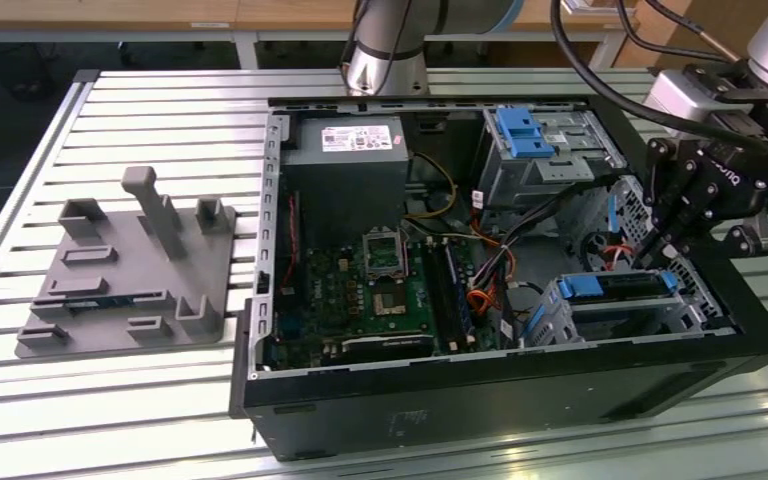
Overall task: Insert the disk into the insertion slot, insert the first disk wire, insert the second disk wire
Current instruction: 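Insert the first disk wire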
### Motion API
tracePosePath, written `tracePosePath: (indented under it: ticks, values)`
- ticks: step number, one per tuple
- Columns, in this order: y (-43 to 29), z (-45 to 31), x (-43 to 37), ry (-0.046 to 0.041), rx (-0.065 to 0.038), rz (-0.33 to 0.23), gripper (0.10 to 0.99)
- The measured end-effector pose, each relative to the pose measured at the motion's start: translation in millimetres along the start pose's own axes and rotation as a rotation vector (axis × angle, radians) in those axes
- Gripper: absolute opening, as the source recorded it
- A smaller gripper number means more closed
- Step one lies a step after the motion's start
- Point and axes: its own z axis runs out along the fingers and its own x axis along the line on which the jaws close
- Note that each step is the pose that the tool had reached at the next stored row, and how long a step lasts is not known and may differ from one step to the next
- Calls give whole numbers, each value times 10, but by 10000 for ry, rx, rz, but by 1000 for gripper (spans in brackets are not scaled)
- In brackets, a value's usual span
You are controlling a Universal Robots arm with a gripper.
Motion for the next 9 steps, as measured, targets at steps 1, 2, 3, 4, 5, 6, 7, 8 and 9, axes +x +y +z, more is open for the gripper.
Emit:
tracePosePath:
  ticks: [1,2,3,4,5,6,7,8,9]
  values:
    - [0,1,2,-1,0,0,165]
    - [1,3,6,0,0,0,165]
    - [5,4,11,0,0,2,165]
    - [7,6,14,0,0,1,165]
    - [9,8,18,-1,0,0,165]
    - [10,10,21,-2,0,0,165]
    - [10,10,24,0,0,0,165]
    - [10,12,26,-1,0,1,165]
    - [10,14,27,0,0,4,165]
